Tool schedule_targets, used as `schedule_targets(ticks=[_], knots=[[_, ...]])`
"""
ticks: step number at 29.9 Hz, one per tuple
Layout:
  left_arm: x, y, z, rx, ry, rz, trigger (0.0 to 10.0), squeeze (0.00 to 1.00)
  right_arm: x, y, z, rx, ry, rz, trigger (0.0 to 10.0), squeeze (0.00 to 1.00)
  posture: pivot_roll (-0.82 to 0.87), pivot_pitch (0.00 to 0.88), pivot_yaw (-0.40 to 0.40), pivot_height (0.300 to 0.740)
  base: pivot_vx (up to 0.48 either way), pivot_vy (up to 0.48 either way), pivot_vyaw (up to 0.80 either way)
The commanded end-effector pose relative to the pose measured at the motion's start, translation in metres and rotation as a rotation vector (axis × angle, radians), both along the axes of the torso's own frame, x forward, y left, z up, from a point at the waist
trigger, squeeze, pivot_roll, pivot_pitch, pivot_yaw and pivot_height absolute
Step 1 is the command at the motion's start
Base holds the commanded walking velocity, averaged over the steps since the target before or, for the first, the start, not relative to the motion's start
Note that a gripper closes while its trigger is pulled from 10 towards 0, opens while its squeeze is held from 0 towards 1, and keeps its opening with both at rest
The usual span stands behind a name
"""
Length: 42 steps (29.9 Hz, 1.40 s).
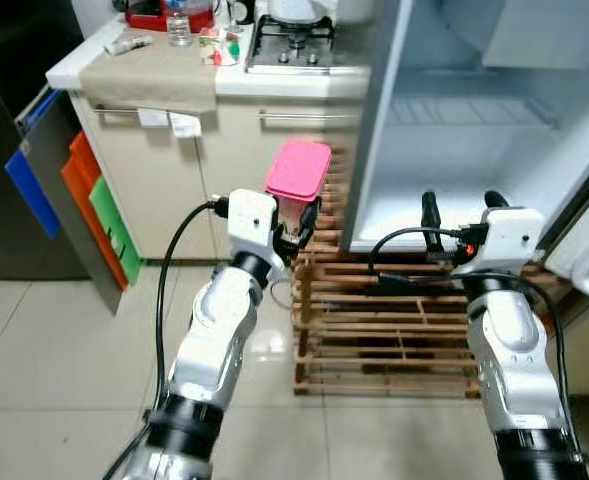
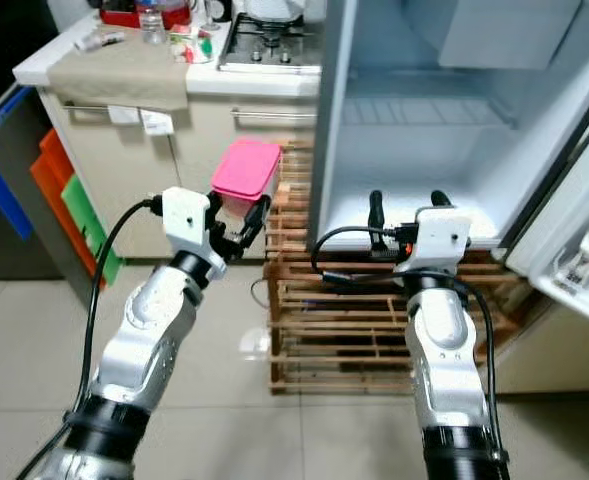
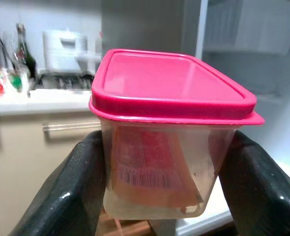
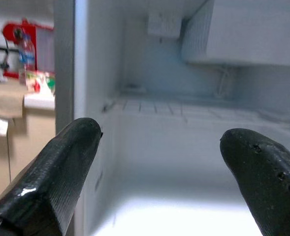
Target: Restocking fridge
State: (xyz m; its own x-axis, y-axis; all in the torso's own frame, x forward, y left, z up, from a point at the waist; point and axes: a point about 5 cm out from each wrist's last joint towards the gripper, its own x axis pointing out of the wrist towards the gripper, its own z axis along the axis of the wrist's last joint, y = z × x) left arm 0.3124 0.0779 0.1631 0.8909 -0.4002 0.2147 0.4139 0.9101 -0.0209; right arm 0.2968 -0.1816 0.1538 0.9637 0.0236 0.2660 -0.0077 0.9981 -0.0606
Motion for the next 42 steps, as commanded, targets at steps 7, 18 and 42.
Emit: schedule_targets(ticks=[7,18,42], knots=[[0.005,-0.005,0.011,-0.015,-0.018,-0.033,10.0,0.0,-0.003,-0.002,0.007,-0.024,-0.018,0.018,10.0,0.0,-0.14,0.0,0.055,0.74,0.0,-0.429,0.0],[0.013,0.007,0.02,-0.035,-0.03,0.013,10.0,0.0,-0.002,0.005,0.01,-0.017,-0.017,0.072,10.0,0.0,-0.12,0.0,0.041,0.74,0.079,-0.111,0.0],[0.033,-0.009,0.021,-0.035,0.004,0.062,10.0,0.0,-0.017,0.006,0.011,-0.052,0.016,0.201,10.0,0.0,-0.18,0.0,0.013,0.74,0.0,0.0,0.0]])
